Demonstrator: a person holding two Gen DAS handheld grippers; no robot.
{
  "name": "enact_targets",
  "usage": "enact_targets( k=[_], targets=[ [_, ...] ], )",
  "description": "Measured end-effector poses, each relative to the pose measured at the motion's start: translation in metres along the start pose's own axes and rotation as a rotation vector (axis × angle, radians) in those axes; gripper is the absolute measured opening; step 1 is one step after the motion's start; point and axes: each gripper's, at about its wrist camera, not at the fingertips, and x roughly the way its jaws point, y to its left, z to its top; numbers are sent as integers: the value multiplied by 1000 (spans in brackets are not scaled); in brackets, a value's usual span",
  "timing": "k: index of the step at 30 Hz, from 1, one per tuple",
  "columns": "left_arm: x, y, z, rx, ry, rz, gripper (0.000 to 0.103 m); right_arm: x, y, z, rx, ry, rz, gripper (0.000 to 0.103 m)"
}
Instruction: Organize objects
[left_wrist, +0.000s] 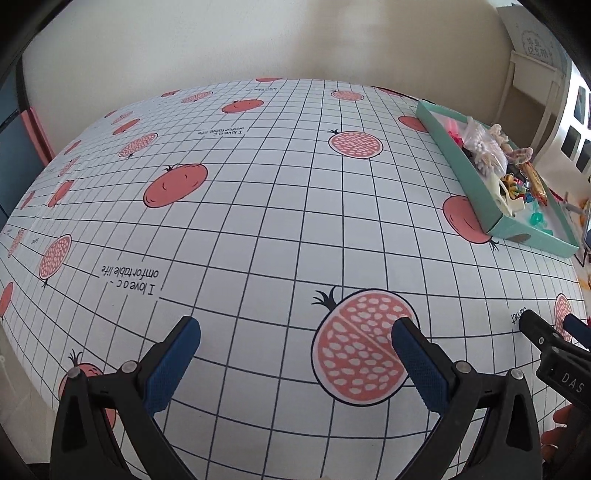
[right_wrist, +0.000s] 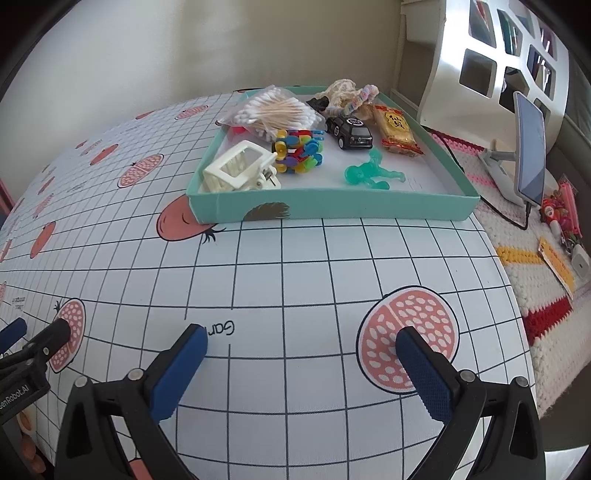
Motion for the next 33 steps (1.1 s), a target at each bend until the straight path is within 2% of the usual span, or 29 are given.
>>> enact_targets(
  k=[33],
  targets=[
    [4,-4,-4,-7,-10,2,103,0,-1,-2,6,-27,-1,103]
  ],
)
